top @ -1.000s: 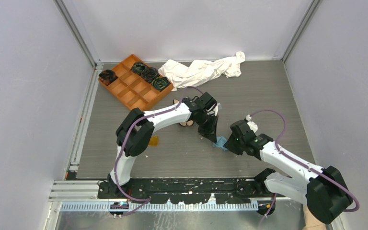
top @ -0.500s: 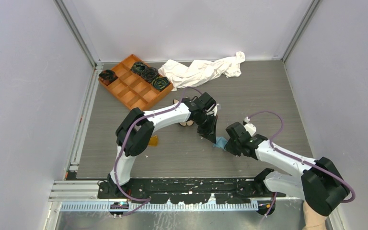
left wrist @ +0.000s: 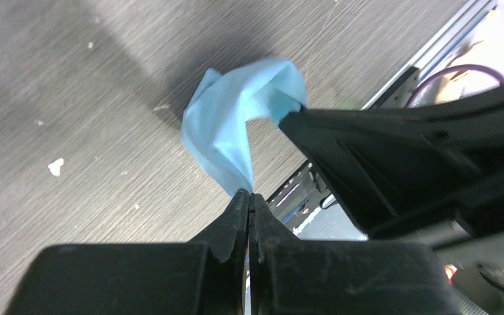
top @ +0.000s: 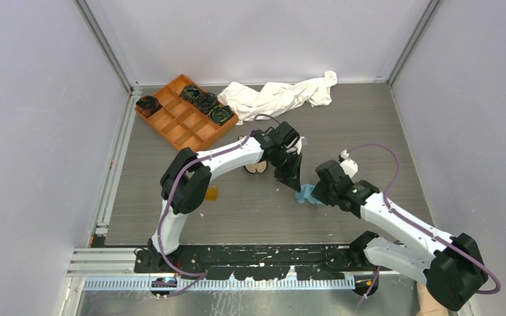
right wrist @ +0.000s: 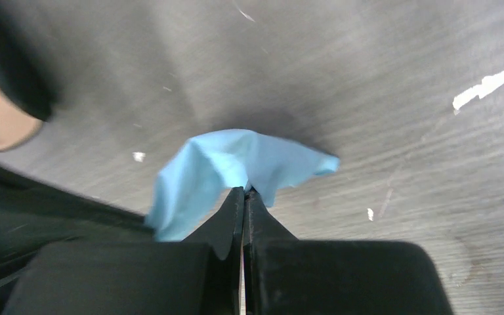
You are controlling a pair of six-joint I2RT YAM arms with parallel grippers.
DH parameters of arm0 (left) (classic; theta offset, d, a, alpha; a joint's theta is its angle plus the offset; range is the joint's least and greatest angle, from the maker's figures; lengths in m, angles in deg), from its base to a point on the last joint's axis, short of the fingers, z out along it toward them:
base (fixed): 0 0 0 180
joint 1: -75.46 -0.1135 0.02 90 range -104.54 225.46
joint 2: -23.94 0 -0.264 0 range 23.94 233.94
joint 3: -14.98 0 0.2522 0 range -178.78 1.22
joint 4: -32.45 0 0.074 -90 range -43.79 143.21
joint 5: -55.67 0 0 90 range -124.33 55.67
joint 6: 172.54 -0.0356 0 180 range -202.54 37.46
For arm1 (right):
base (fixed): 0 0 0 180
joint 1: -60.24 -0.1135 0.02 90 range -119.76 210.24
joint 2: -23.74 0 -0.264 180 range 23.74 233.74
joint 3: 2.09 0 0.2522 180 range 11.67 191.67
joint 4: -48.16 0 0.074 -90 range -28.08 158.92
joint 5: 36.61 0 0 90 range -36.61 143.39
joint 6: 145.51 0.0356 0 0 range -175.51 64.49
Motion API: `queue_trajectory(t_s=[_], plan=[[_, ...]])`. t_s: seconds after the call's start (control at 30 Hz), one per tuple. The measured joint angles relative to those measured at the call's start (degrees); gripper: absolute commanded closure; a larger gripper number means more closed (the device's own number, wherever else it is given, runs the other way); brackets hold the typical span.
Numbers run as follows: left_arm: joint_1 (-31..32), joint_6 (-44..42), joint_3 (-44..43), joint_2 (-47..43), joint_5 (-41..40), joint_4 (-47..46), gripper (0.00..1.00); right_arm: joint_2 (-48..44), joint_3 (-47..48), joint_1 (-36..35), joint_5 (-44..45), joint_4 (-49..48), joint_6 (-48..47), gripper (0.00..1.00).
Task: Organize the sunglasses
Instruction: Fold the glasses cleaning cloth at the center of the board.
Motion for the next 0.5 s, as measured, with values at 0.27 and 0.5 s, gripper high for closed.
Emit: queue_trajectory(t_s=[0.27, 0.5], plan=[[-3.2, -1.6, -15.4, 5.7, 0.0, 4.0, 1.00, 2.7, 12.7, 8.1, 0.2, 0.9, -9.2, 1.00], [-5.8, -4.1, -30.5, 10.2, -0.7, 8.8, 1.00, 6.4, 22.1, 16.5, -4.6, 0.7, -16.8, 1.00]])
